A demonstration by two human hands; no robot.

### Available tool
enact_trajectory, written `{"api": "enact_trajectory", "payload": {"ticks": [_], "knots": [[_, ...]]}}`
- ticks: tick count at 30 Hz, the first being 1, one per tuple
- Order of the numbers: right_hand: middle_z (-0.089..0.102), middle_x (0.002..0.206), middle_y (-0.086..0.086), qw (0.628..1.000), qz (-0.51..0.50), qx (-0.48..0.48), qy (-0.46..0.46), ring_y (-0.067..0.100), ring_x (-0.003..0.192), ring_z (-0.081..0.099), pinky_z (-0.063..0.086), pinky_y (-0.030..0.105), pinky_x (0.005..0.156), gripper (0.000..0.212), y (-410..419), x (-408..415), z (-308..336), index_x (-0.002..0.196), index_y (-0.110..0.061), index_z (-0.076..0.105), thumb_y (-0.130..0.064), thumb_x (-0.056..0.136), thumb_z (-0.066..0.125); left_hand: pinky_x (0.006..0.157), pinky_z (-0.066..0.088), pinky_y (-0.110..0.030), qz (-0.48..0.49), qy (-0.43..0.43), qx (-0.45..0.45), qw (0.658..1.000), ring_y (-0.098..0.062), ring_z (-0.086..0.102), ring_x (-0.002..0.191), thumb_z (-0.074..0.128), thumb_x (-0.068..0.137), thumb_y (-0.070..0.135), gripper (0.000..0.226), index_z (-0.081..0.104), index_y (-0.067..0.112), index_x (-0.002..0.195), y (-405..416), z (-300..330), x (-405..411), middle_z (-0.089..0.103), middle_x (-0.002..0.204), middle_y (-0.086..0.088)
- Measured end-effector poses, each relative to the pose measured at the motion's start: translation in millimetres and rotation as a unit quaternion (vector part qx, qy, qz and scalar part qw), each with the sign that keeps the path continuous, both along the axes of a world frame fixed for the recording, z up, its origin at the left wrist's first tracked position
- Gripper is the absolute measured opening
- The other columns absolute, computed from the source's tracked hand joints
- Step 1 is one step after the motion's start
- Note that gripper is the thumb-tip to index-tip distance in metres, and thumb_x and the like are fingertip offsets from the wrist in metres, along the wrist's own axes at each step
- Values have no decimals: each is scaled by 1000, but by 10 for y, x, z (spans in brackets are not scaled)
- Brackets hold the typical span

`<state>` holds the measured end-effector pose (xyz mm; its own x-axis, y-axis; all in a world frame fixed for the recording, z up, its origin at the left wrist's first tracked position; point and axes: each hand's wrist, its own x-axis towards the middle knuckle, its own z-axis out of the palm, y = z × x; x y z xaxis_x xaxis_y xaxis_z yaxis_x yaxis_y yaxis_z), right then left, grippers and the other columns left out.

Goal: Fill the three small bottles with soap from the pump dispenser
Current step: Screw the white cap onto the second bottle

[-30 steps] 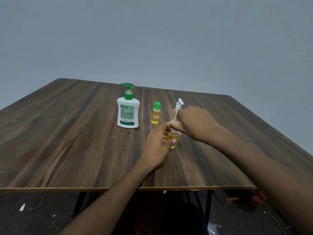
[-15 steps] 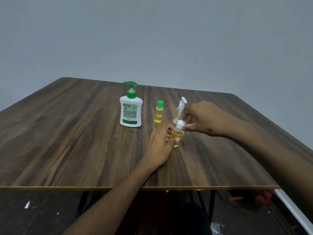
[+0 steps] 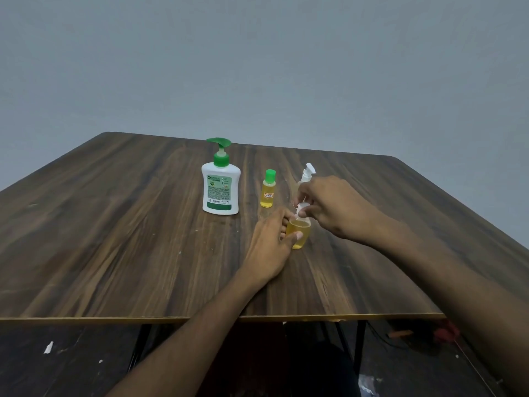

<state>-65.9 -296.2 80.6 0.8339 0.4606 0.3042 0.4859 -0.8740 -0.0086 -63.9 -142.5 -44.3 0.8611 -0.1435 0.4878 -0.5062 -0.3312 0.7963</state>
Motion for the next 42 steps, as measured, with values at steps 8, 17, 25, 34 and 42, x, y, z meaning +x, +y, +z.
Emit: {"api": "enact_trajectory", "payload": {"ticks": [8,17,25,34,42], "knots": [[69,95,-11,970,-21,225,91,3,79,66,52,14,69,41,-241,-102,-247,114,-26,66,-24,78,85,85,63,-32,16,21,-57,998,-10,75,98,74,94,6,24,66,16,115,24,-9,22,78,109,3],[71,93,-11,947,-78,308,56,-1,73,64,44,9,62,28,62,31,-721,105,-24,70,-16,81,82,84,59,-16,44,28,-105,993,-8,76,99,73,96,-1,26,70,8,121,49,29,90,79,111,1],[74,86,-9,924,-87,369,54,0,71,68,53,13,66,24,169,393,-822,100,-21,74,-13,79,84,83,54,-9,83,5,-58,995,-9,75,98,72,94,-5,33,72,7,125,100,99,348,78,115,-2],[72,86,-9,908,-127,400,-4,10,72,69,59,41,77,25,167,732,-932,98,-20,72,-4,79,78,94,60,-24,117,-33,-24,992,-18,74,104,69,90,-13,44,70,2,131,10,82,445,77,116,-8],[73,94,-3,908,-120,402,-21,14,75,69,59,40,80,29,190,872,-1012,107,-17,71,0,83,73,101,61,-41,103,-31,-7,994,-25,74,110,69,91,-12,44,69,0,134,8,21,479,75,125,-14]]}}
